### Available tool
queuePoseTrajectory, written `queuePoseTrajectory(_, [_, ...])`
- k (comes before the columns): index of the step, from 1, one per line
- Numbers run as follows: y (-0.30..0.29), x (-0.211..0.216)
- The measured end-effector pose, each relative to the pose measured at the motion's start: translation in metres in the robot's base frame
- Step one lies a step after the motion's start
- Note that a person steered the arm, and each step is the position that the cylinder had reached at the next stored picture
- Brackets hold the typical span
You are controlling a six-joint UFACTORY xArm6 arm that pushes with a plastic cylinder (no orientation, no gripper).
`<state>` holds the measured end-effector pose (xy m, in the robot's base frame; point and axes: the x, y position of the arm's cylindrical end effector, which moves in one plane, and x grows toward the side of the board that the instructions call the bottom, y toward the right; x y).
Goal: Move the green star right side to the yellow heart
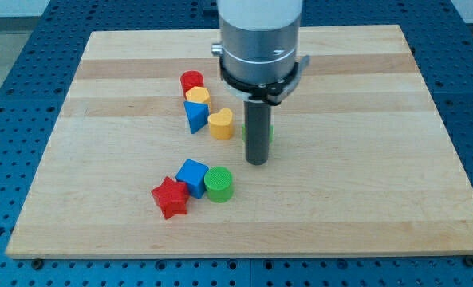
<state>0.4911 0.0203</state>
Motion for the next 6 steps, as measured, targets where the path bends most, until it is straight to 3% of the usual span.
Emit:
queuePoseTrajectory(2, [0.033,0.000])
queuePoseTrajectory(6, [0.032,-0.005])
